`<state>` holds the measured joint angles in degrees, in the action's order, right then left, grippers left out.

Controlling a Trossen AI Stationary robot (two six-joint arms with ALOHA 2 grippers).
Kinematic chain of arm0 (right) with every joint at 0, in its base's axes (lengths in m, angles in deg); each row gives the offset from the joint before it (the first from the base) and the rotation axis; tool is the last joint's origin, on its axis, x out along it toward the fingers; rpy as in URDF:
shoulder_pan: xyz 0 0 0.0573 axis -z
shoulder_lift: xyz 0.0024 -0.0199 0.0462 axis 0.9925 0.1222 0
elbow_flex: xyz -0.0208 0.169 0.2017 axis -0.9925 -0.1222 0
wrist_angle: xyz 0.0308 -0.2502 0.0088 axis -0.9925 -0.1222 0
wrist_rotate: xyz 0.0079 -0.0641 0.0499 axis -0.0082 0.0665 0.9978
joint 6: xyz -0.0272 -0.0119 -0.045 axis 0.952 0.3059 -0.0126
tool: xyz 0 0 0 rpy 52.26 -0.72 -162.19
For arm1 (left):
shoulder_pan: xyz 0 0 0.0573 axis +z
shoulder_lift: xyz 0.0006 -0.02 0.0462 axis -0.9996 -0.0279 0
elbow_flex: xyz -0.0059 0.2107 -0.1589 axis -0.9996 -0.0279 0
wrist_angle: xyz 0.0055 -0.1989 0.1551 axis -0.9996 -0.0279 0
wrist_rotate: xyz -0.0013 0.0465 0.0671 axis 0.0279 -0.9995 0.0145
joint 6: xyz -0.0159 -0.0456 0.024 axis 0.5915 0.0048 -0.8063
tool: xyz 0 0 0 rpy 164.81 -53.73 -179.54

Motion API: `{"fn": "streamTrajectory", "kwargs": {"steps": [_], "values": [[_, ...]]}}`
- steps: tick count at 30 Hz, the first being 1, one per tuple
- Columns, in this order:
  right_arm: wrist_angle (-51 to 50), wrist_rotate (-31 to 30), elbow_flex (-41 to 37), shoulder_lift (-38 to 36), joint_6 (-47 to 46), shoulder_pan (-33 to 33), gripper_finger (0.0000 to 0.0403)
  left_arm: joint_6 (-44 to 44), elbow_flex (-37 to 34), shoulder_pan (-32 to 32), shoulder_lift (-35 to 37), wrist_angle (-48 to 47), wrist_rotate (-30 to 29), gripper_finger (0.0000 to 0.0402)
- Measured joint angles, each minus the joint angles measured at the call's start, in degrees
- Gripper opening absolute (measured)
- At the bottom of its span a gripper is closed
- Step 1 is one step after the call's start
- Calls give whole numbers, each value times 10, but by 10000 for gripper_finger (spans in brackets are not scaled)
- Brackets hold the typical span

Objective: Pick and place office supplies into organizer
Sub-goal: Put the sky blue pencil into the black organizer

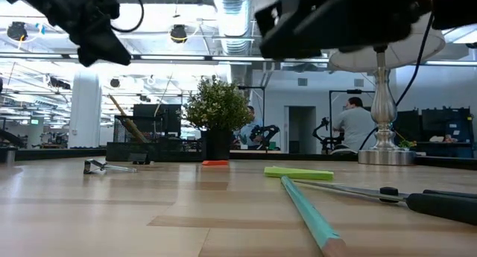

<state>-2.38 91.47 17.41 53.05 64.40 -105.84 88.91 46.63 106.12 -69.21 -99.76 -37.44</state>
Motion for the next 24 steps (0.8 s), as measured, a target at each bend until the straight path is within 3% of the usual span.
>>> {"fn": "streamTrajectory", "kwargs": {"steps": [5,7,14,24], "values": [[2,156,0,33,-39,45,127,1,-14,-1,-18,32,12,75],[16,185,0,50,-39,58,127,1,-14,-3,-24,32,16,75],[52,176,0,103,57,79,127,2,-14,-8,-28,35,25,75],[0,176,0,128,144,79,127,54,-14,-8,-27,45,24,75]]}}
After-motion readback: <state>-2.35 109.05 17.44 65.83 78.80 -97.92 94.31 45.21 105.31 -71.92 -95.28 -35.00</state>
